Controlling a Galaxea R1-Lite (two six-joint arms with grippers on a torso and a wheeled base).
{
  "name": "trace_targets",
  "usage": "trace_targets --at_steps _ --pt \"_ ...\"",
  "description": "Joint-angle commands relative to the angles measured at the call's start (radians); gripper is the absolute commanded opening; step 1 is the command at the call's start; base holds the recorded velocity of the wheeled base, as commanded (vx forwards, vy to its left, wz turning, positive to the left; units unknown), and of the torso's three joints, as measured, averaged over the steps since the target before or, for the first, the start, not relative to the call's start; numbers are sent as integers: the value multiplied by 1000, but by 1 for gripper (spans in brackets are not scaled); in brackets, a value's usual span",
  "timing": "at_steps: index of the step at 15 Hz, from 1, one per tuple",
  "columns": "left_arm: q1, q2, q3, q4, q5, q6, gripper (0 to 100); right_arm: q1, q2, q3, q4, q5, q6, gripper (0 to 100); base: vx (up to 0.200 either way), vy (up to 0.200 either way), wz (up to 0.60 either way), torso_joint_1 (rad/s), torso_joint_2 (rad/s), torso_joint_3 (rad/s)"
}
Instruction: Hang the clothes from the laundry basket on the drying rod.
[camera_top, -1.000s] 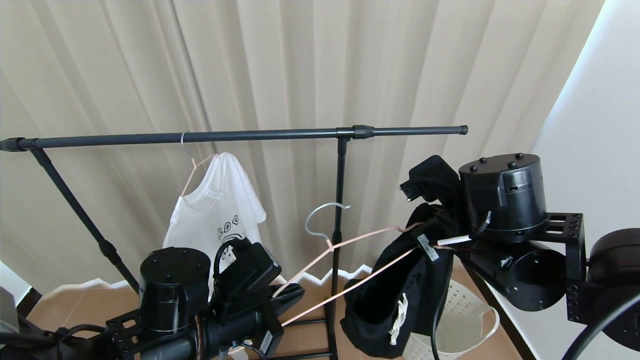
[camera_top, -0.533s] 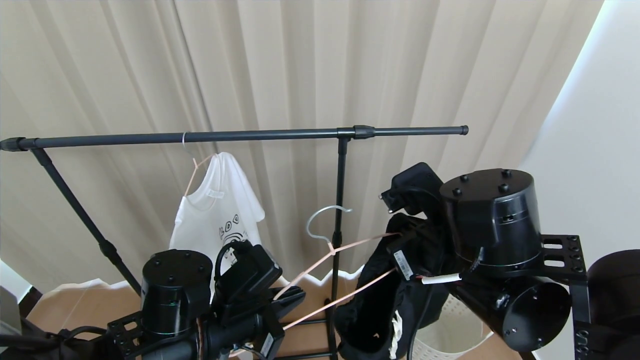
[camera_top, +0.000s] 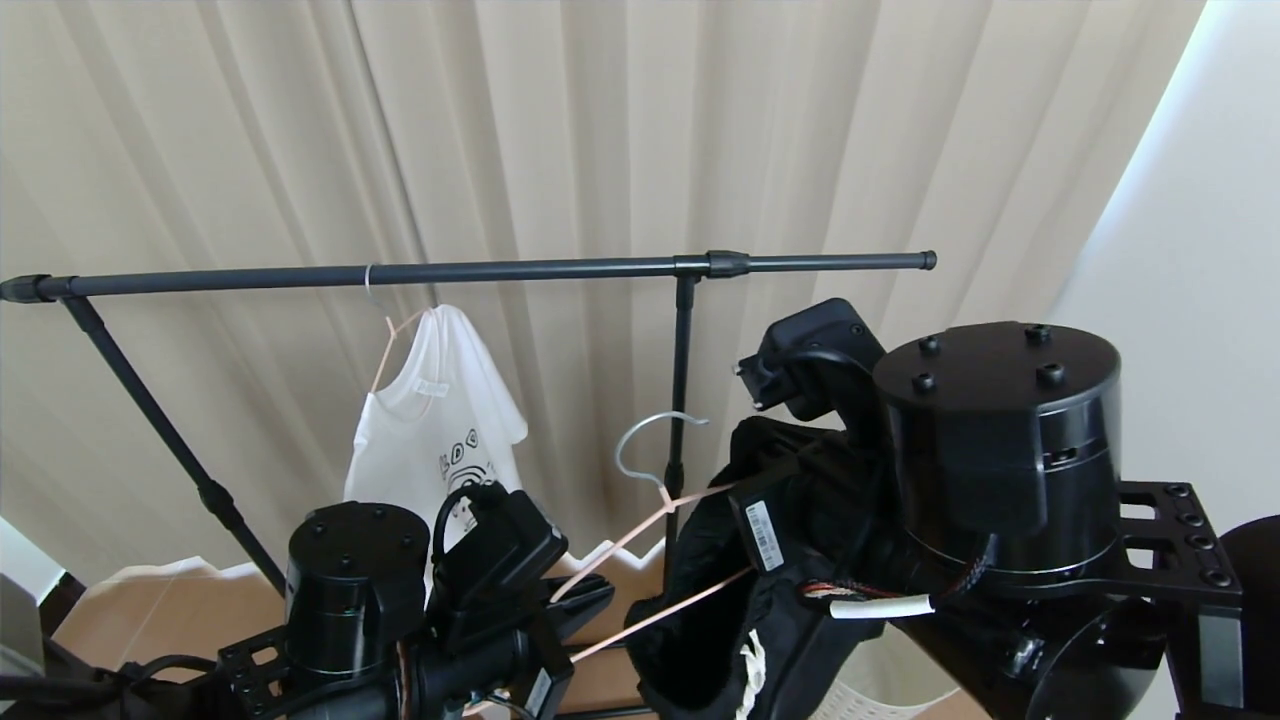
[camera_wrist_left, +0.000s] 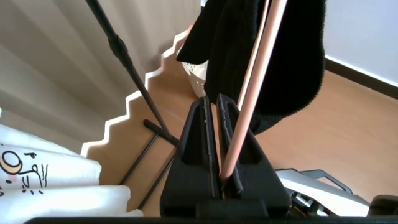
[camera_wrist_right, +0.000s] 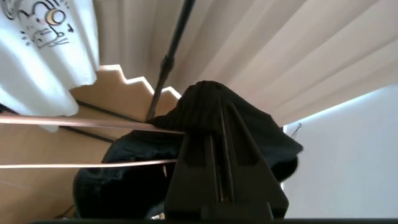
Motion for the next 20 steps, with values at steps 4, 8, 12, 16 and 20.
trace_targets --at_steps 4,8,12,16,20 --pt "-1 1 -3 -5 0 -3 0 66 24 -52 -2 0 12 0 0 0 0 0 0 0" --pt "-1 -1 36 -117 18 -26 0 75 33 -83 -3 0 32 0 0 0 0 0 0 0" --pt "-1 2 103 -246 20 -29 0 74 53 -123 -3 -17 47 0 0 0 0 0 0 0" --pt "-3 2 106 -260 21 -32 0 72 59 -123 -9 -28 58 0 0 0 0 0 0 0" --pt "-15 2 106 -260 21 -33 0 69 33 -110 -9 -32 58 100 0 0 0 0 0 0"
